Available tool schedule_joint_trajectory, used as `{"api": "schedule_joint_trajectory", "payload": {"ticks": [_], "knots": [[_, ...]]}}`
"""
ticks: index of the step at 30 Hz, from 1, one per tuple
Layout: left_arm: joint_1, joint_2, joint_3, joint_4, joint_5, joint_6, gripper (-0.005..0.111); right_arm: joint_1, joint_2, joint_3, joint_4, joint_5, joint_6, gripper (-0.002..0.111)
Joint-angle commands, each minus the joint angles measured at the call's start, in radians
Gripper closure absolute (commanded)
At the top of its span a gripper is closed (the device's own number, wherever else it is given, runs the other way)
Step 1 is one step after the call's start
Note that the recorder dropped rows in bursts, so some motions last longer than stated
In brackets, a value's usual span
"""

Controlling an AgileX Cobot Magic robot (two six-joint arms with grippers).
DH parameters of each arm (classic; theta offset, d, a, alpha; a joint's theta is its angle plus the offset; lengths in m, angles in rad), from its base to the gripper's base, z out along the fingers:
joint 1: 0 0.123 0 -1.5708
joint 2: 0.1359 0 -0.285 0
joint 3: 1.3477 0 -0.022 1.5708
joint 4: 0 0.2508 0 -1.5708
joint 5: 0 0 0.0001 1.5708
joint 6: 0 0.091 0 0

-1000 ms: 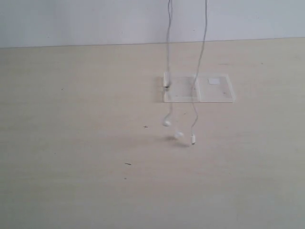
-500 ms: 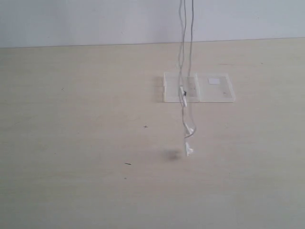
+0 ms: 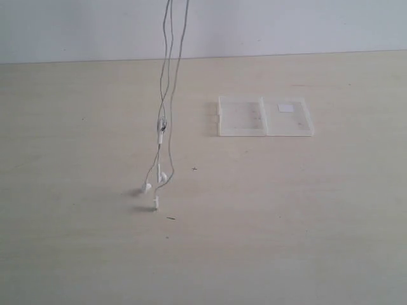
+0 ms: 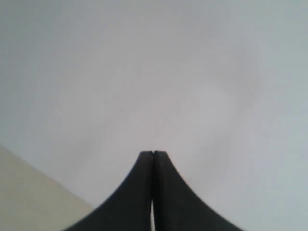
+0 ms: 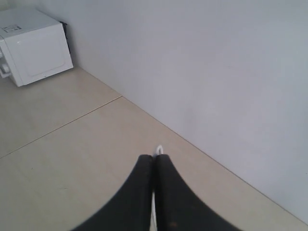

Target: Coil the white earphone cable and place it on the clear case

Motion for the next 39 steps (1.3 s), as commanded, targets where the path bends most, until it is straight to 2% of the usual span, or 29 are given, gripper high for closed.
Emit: {"api": "schedule_joint_trajectory", "payload": {"ticks": [1,9,13,16,18,21,23,28,33,36,39], "knots": [[-0.006,0.000,0.000,0.000,-0.089,-0.016,0.107,0.001,-0.001,0.005,0.010,-0.006,-0.011,0.108],[-0.006,0.000,0.000,0.000,-0.149,-0.038,0.107,0.001,-0.001,0.005,0.010,0.007,-0.011,0.108],[-0.006,0.035,0.000,0.055,-0.157,-0.056,0.107,0.001,-0.001,0.005,0.010,0.009,-0.009,0.108],[-0.006,0.167,-0.016,0.222,-0.174,-0.167,0.107,0.001,0.006,0.005,0.003,0.012,-0.009,0.108],[-0.013,0.275,-0.051,0.388,-0.259,-0.277,0.107,0.001,0.012,0.005,-0.018,0.001,-0.009,0.108],[-0.063,0.405,-0.132,0.500,-0.344,-0.278,0.107,0.024,0.011,0.009,-0.012,-0.101,-0.009,0.108],[-0.079,0.467,-0.180,0.501,-0.327,-0.278,0.107,0.055,-0.004,0.009,-0.044,-0.170,-0.009,0.108],[-0.079,0.580,-0.256,0.538,-0.316,-0.288,0.107,0.121,-0.001,0.009,-0.133,-0.174,-0.016,0.108],[-0.079,0.716,-0.357,0.791,-0.226,-0.484,0.107,0.135,0.004,0.037,-0.148,-0.213,-0.016,0.108],[-0.079,0.790,-0.418,0.902,-0.224,-0.495,0.106,0.135,0.004,0.106,-0.143,-0.250,-0.016,0.108],[-0.079,0.848,-0.472,0.975,-0.226,-0.491,0.093,0.135,0.004,0.173,-0.102,-0.314,-0.016,0.108]]}}
